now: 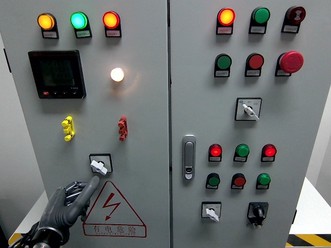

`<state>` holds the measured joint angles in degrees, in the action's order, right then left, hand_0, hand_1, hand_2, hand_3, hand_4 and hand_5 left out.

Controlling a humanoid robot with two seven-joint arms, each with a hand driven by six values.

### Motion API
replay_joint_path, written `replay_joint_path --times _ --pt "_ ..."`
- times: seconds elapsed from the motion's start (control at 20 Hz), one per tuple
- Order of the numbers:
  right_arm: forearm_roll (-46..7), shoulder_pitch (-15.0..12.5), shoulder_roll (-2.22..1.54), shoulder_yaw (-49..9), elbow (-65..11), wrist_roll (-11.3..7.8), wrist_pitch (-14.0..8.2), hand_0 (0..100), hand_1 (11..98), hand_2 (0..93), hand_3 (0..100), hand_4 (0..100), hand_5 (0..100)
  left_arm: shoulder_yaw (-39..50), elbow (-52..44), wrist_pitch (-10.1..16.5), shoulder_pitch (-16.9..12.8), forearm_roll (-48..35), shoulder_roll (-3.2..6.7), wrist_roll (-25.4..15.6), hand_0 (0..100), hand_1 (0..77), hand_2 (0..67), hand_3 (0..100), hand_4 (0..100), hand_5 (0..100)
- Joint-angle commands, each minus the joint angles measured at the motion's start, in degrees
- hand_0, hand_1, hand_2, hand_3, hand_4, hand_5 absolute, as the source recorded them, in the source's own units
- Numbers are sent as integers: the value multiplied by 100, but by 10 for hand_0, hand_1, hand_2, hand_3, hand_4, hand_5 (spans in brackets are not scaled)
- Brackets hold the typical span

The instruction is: Turn on light switch 1

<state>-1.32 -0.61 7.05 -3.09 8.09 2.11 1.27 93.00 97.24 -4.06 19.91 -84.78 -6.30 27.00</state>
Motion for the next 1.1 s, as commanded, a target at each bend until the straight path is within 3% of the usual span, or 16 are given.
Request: replay_joint_path --times 0.0,0.1,0.2,0.35,0.6,0.65,0.8,0.9,0.95,1.05 --pt "0 0 -1 2 0 0 5 0 193 0 198 194 104 -9 -21 2 -268 162 14 -456 0 423 533 944 1000 1000" --pt "0 0 -1 -7 0 0 5 0 198 0 198 194 104 -1 -30 2 -434 461 23 -878 0 403 515 949 1000 993" --pt "0 0 -1 2 0 0 -4 0 199 0 198 194 104 -10 -47 2 -602 576 32 -1020 0 392 466 946 1000 959" --pt "0 0 -1 2 0 0 -4 0 195 0 198 194 104 -106 -82 11 -1180 865 120 -1458 0 371 398 921 1000 937" --pt "0 0 -1 2 0 0 -4 0 200 0 198 194 104 -589 -784 11 -2060 1675 260 -2434 0 373 414 919 1000 969" --pt "0 0 -1 2 0 0 5 0 200 0 198 194 104 -729 -1073 11 -2201 1684 278 -2671 0 375 433 928 1000 971" --pt "0 0 -1 -7 0 0 5 0 200 0 198 194 104 -1317 -2082 11 -2482 1684 453 -3234 0 376 438 931 1000 969" --pt "0 0 -1 2 0 0 5 0 200 0 198 194 104 -1791 -3126 11 -2501 1710 603 -3725 0 346 387 884 1000 964" --pt "0 0 -1 2 0 0 -3 0 200 0 198 194 104 -2063 -3654 11 -2501 1788 638 -3998 0 323 348 838 1000 959" --pt "0 0 -1 2 0 0 5 0 200 0 198 194 104 -2687 -4823 20 -2414 2296 665 -4499 0 262 334 736 961 935"
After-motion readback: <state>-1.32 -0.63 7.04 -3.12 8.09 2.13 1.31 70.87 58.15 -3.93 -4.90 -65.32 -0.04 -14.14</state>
